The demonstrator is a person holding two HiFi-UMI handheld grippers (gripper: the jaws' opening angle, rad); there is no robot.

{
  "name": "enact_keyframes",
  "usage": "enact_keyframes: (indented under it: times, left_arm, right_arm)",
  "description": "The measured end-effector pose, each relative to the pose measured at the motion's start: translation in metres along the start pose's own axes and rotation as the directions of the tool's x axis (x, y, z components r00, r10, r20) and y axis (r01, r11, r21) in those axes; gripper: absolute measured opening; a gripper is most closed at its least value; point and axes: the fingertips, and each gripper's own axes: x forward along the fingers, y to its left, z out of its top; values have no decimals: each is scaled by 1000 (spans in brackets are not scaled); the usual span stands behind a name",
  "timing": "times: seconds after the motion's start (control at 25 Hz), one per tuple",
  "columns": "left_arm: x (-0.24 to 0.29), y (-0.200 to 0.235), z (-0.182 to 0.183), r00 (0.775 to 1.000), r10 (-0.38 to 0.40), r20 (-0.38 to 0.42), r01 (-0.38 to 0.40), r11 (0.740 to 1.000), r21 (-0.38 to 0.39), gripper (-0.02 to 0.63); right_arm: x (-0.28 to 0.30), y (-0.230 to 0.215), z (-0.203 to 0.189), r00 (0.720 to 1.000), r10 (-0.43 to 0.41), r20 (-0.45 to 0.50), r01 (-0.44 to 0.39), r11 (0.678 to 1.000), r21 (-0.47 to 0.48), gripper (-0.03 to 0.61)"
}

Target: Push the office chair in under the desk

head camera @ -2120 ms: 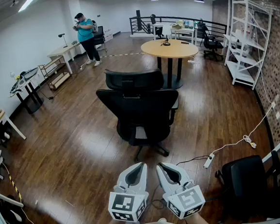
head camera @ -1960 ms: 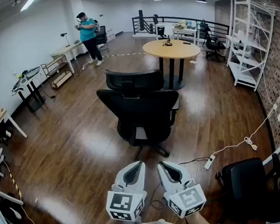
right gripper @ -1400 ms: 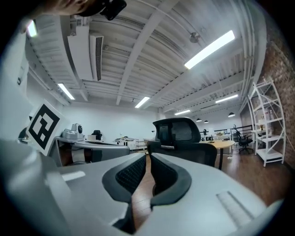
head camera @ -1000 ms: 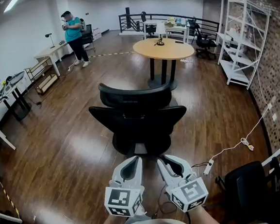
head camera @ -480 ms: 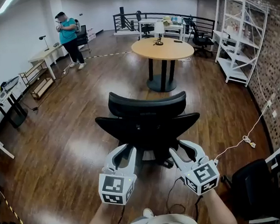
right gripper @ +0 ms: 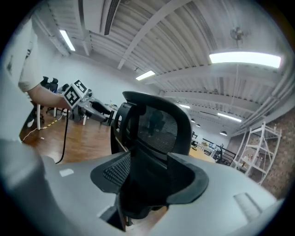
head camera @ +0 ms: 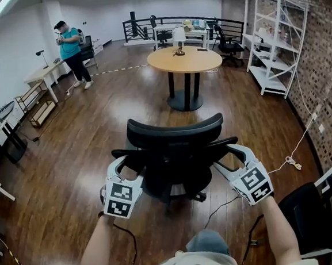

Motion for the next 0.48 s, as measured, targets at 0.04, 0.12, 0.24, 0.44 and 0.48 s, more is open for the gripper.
enact_keyframes:
  times: [0.04, 0.12, 0.24, 0.44, 0.48]
  left_arm:
    - [4, 5, -5, 1000, -7, -22, 8, 999, 31, 254]
    - [12, 10, -14, 997, -29, -67, 36, 994, 106, 274]
    - [26, 15, -23, 990, -41, -131, 73, 967, 246, 317]
    - [48, 28, -30, 979, -32, -202, 99, 937, 335, 330]
    - [51, 30, -32, 977, -24, -213, 99, 931, 351, 327]
  right_arm:
    - [4, -1, -3, 999, 17, -28, -18, 999, -36, 245]
    - [12, -2, -9, 995, 47, -85, -57, 992, -117, 276]
    - [23, -9, -20, 986, 70, -150, -98, 977, -190, 313]
    - [47, -28, -34, 971, 58, -232, -118, 960, -253, 316]
    - [53, -30, -36, 967, 59, -248, -125, 957, -262, 317]
